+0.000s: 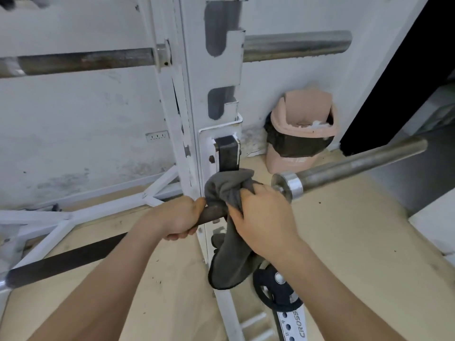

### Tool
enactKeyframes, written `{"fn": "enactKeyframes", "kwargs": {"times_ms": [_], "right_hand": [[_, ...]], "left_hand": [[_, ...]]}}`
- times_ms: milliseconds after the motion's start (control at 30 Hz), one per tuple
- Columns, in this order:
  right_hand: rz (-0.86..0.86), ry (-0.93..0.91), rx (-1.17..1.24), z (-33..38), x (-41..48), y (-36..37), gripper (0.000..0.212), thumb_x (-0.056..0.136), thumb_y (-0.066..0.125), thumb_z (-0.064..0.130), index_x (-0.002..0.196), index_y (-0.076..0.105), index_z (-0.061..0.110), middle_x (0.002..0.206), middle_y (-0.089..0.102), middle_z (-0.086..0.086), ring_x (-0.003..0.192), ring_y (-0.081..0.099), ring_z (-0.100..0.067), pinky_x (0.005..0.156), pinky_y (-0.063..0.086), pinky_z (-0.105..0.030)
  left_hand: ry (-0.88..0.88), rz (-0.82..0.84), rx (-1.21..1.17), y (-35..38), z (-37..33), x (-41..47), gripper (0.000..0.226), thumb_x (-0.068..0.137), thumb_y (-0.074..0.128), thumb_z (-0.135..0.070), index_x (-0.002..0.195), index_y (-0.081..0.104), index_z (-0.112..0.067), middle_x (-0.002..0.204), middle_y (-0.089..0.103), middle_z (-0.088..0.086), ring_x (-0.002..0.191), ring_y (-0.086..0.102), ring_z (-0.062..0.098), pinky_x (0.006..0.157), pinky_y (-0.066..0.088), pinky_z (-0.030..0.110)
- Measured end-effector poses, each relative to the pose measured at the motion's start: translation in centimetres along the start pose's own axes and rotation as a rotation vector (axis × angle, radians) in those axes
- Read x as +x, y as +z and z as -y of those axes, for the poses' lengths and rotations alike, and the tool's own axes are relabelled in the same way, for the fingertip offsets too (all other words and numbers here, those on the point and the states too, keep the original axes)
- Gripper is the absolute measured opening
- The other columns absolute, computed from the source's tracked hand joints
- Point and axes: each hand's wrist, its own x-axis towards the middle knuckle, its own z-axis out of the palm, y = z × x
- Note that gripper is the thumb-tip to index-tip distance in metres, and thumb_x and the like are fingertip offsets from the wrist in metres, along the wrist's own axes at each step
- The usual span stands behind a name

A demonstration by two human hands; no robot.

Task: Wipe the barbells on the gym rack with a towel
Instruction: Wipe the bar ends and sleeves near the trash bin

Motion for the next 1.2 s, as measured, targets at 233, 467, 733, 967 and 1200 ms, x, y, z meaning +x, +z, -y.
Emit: {"fn": "enactKeyframes", "kwargs": {"times_ms": [233, 467, 733, 967, 1200], "right_hand": [[-0.125, 0.162, 0.459, 0.3, 1.3, -1.5, 0.018, 0.083, 0.058, 0.028, 0.068, 0.049, 0.022, 0.07, 0.055, 0.007, 0.068, 0.05, -0.013, 0.058, 0.034, -0.026], [-0.052, 0.338, 0.483, -5.2, 0.1, -2.2, 0.02, 0.082, 0.054, 0.014, 0.064, 0.047, 0.018, 0.061, 0.05, 0.005, 0.069, 0.052, -0.024, 0.057, 0.034, -0.032], [-0.682, 0.311, 1.194, -7.2, 2.4, -13.6, 0.019, 0.079, 0.06, 0.006, 0.064, 0.051, 0.0, 0.063, 0.048, -0.003, 0.064, 0.047, -0.015, 0.06, 0.04, -0.029], [0.192, 0.591, 0.195, -12.8, 1.7, -1.8, 0.076, 0.085, 0.042, 0.071, 0.149, 0.021, 0.036, 0.158, 0.014, -0.002, 0.142, 0.017, -0.031, 0.11, 0.023, -0.051], [-0.231, 0.312, 0.077, -11.2, 1.3, 2.7, 0.054, 0.088, 0.033, 0.041, 0.136, 0.05, 0.024, 0.147, 0.042, -0.002, 0.141, 0.027, -0.019, 0.11, 0.021, -0.047]], "left_hand": [[-0.076, 0.116, -0.172, -0.7, -0.2, 0.3, 0.066, 0.097, 0.021, -0.054, 0.059, 0.05, -0.009, 0.046, 0.045, 0.007, 0.035, 0.034, 0.019, 0.041, 0.029, 0.02], [0.117, -0.407, 0.308, 0.7, -0.4, -1.4, 0.024, 0.097, 0.038, -0.026, 0.08, 0.051, -0.015, 0.061, 0.053, 0.0, 0.058, 0.054, 0.024, 0.053, 0.043, 0.031], [0.558, -0.641, -0.071, 3.1, -7.6, -4.7, 0.015, 0.092, 0.054, -0.03, 0.103, 0.061, -0.038, 0.091, 0.059, -0.018, 0.076, 0.056, 0.006, 0.068, 0.049, 0.023], [0.503, -0.507, 0.073, 6.0, -10.8, 0.1, 0.036, 0.092, 0.049, -0.031, 0.127, 0.052, -0.029, 0.125, 0.053, -0.01, 0.112, 0.043, 0.014, 0.095, 0.039, 0.027], [0.488, -0.711, 0.316, 7.7, -10.7, 0.6, 0.03, 0.082, 0.053, -0.028, 0.112, 0.057, -0.025, 0.11, 0.06, -0.008, 0.102, 0.048, 0.02, 0.078, 0.042, 0.034]]}}
